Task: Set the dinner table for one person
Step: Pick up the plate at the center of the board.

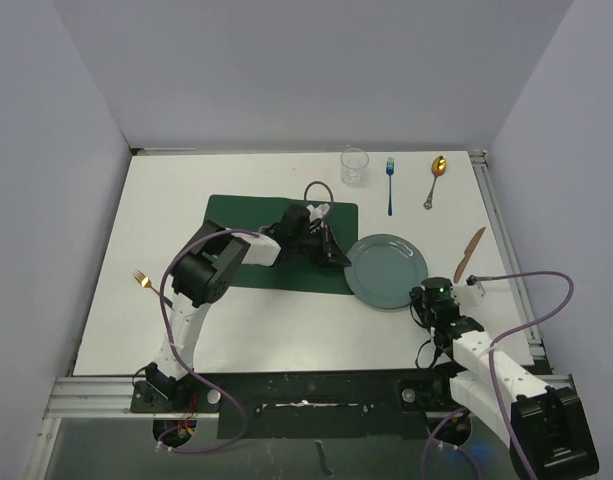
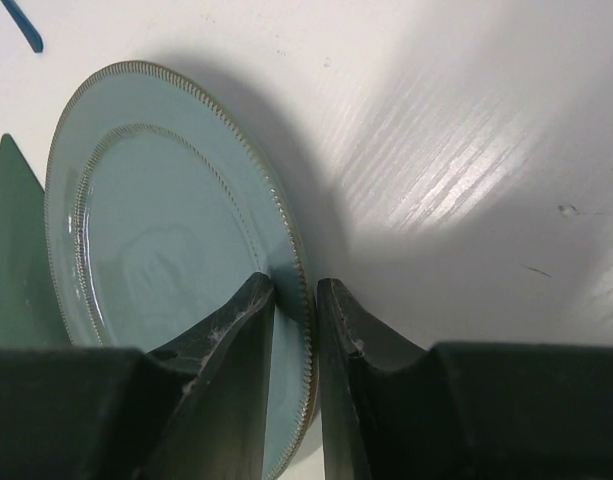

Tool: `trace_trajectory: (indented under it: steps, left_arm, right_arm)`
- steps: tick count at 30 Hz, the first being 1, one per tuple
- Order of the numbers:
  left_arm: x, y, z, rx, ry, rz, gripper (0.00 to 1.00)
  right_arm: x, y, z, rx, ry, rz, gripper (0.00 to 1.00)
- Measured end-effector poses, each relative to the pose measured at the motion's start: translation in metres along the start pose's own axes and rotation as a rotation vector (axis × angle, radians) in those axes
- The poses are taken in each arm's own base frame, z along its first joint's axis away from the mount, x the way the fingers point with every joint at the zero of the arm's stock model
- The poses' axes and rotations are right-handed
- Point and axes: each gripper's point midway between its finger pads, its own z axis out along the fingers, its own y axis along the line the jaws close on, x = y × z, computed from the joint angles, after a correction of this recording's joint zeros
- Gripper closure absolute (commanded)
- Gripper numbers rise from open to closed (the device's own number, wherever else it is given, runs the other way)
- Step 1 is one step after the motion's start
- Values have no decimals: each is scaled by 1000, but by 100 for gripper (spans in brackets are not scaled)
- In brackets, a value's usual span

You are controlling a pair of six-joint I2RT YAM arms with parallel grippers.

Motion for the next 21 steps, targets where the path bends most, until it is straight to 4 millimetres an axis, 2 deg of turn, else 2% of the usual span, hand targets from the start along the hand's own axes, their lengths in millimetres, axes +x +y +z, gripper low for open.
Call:
trace_trajectory:
  steps: [7, 12, 16, 21]
  left_arm:
    - [6, -2, 1, 2, 12, -1, 100]
    - [6, -2, 1, 2, 12, -1, 100]
    - [5, -2, 1, 2, 10, 4, 100]
    - [1, -1, -5, -16, -16, 3, 100]
  right_arm:
    - [-4, 1, -11, -35, 2, -81, 100]
    - [-2, -2, -12, -33, 13, -113, 100]
    - [2, -5, -6, -27, 26, -110, 100]
    - [3, 2, 6, -112, 31, 1, 100]
